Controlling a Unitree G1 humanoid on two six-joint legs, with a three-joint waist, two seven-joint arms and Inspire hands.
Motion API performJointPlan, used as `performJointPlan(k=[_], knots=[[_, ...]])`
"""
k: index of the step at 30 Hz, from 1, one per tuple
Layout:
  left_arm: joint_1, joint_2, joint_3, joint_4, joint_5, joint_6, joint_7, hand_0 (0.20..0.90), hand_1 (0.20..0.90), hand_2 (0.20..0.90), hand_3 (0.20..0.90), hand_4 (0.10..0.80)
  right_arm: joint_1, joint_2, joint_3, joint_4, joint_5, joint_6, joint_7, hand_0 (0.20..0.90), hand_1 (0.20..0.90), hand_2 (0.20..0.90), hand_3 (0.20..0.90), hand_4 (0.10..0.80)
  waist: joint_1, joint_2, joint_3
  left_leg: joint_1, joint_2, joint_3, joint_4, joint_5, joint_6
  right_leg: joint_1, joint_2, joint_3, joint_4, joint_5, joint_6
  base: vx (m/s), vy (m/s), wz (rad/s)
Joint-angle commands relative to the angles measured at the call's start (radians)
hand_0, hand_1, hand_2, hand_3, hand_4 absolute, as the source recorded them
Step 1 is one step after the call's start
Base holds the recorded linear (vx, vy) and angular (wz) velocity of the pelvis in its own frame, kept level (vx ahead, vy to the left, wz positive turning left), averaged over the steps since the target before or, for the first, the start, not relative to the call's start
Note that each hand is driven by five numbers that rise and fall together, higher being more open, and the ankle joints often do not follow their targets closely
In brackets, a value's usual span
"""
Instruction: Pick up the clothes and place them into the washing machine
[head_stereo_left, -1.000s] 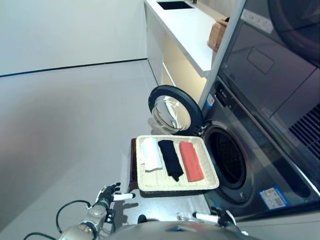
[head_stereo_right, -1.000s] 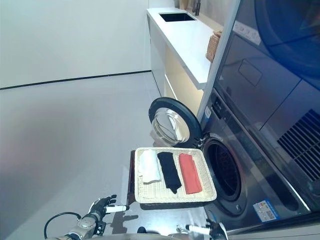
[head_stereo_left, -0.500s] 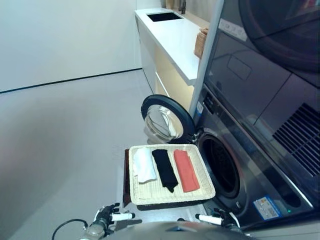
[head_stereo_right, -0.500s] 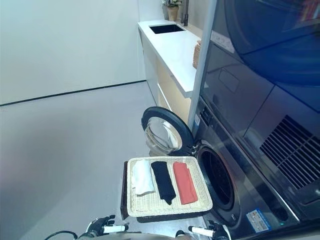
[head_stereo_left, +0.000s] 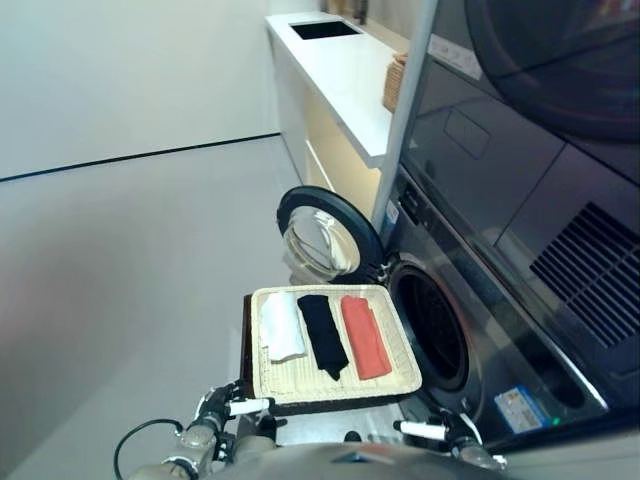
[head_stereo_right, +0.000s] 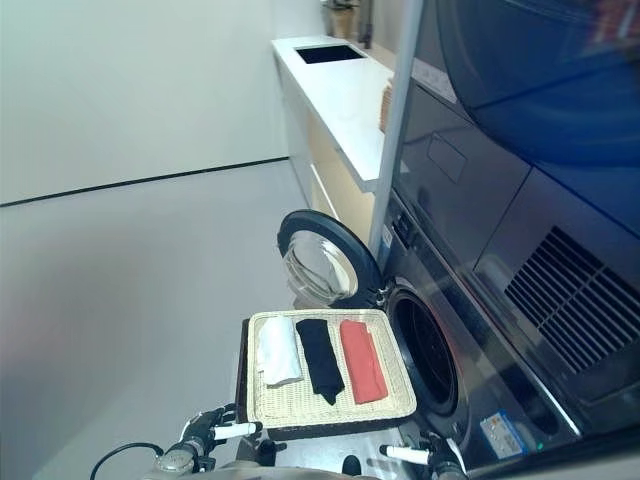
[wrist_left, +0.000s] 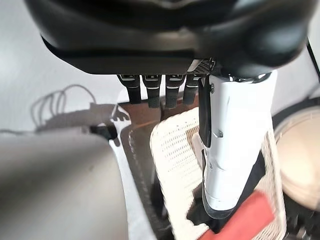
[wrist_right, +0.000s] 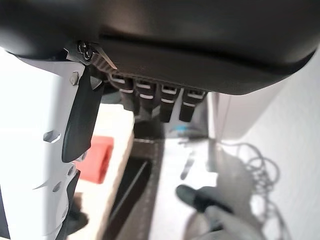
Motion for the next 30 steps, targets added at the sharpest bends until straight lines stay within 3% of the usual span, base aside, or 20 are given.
performJointPlan(k=[1, 4, 6, 9, 11, 13, 14, 16, 22, 30], knots=[[-0.009, 0.052, -0.008, -0.028, 0.018, -0.046, 0.021, 0.9, 0.9, 0.9, 0.9, 0.8, -0.053, 0.02, -0.033, -0.004, 0.051, -0.039, 0.001, 0.9, 0.9, 0.9, 0.9, 0.8, 0.023, -0.052, -0.038, -0.093, -0.044, -0.007, -0.001, 0.045, -0.032, 0.152, -0.119, 0.024, 0.006, -0.107, 0.096, 0.154, 0.165, -0.32], [-0.011, 0.057, -0.003, -0.031, 0.017, -0.046, 0.022, 0.9, 0.9, 0.9, 0.9, 0.8, -0.056, 0.019, -0.035, 0.0, 0.051, -0.038, 0.004, 0.9, 0.9, 0.9, 0.9, 0.8, 0.03, -0.059, -0.038, -0.098, -0.057, 0.002, 0.014, 0.03, -0.019, 0.133, -0.132, 0.027, 0.054, -0.109, 0.103, 0.07, 0.097, -0.1], [-0.018, 0.067, 0.006, -0.031, 0.01, -0.044, 0.024, 0.9, 0.9, 0.9, 0.9, 0.8, -0.07, 0.019, -0.036, -0.003, 0.055, -0.039, -0.001, 0.9, 0.9, 0.9, 0.9, 0.8, 0.041, -0.061, -0.021, -0.094, -0.066, 0.014, 0.023, 0.014, 0.001, 0.066, -0.132, 0.019, 0.182, -0.102, 0.112, 0.046, 0.107, -0.03], [-0.029, 0.083, 0.011, -0.044, -0.012, -0.049, 0.028, 0.9, 0.9, 0.9, 0.9, 0.8, -0.11, 0.012, -0.03, -0.043, 0.061, -0.043, -0.012, 0.9, 0.9, 0.9, 0.9, 0.8, 0.046, -0.045, 0.028, -0.076, -0.052, 0.028, 0.014, 0.008, 0.006, -0.063, -0.137, -0.131, 0.298, -0.069, 0.116, -0.002, 0.099, -0.31], [-0.029, 0.092, 0.016, -0.044, -0.014, -0.051, 0.028, 0.9, 0.9, 0.9, 0.9, 0.8, -0.121, 0.015, -0.017, -0.069, 0.062, -0.044, -0.016, 0.9, 0.9, 0.9, 0.9, 0.8, 0.047, -0.062, 0.036, -0.061, -0.06, 0.037, 0.004, -0.002, -0.006, -0.069, -0.145, -0.235, 0.166, -0.041, 0.093, 0.131, -0.025, -0.33], [-0.034, 0.104, 0.03, -0.069, -0.039, -0.068, 0.035, 0.9, 0.9, 0.9, 0.9, 0.8, -0.127, 0.005, -0.01, -0.093, 0.081, -0.054, -0.024, 0.9, 0.9, 0.9, 0.9, 0.8, 0.04, -0.078, 0.044, -0.067, -0.065, 0.024, -0.003, -0.001, -0.008, -0.049, -0.13, -0.158, 0.115, -0.037, 0.084, 0.159, -0.071, -0.14], [-0.034, 0.105, 0.03, -0.07, -0.039, -0.068, 0.035, 0.9, 0.9, 0.9, 0.9, 0.8, -0.127, 0.005, -0.01, -0.092, 0.081, -0.055, -0.024, 0.9, 0.9, 0.9, 0.9, 0.8, 0.041, -0.078, 0.044, -0.067, -0.064, 0.025, -0.003, -0.002, -0.008, -0.048, -0.129, -0.157, 0.114, -0.036, 0.084, 0.04, -0.06, 0.15], [-0.029, 0.1, 0.036, -0.122, -0.084, -0.092, 0.04, 0.9, 0.9, 0.9, 0.9, 0.8, -0.176, -0.016, 0.013, -0.145, 0.066, -0.061, -0.052, 0.9, 0.9, 0.9, 0.9, 0.8, 0.062, -0.087, 0.065, -0.105, -0.062, 0.033, -0.026, 0.012, -0.017, -0.064, -0.144, -0.219, 0.066, -0.01, 0.093, -0.136, -0.088, 0.18], [-0.096, 0.109, -0.009, -0.235, -0.169, -0.148, 0.069, 0.9, 0.9, 0.9, 0.9, 0.8, -0.393, -0.083, 0.088, -0.165, 0.038, -0.059, -0.134, 0.9, 0.9, 0.9, 0.9, 0.8, 0.071, -0.068, 0.174, -0.274, -0.057, 0.015, 0.026, 0.044, -0.036, -0.186, -0.149, -0.243, 0.079, 0.009, 0.082, -0.169, -0.072, 0.18], [-0.123, 0.128, -0.018, -0.391, -0.254, -0.194, 0.096, 0.9, 0.9, 0.9, 0.9, 0.8, -0.635, -0.152, 0.152, -0.118, 0.024, -0.046, -0.213, 0.9, 0.9, 0.9, 0.9, 0.8, 0.096, -0.047, 0.251, -0.436, -0.052, 0.016, 0.113, 0.041, -0.044, -0.34, -0.154, -0.248, 0.169, -0.006, 0.078, -0.087, -0.019, 0.07]])
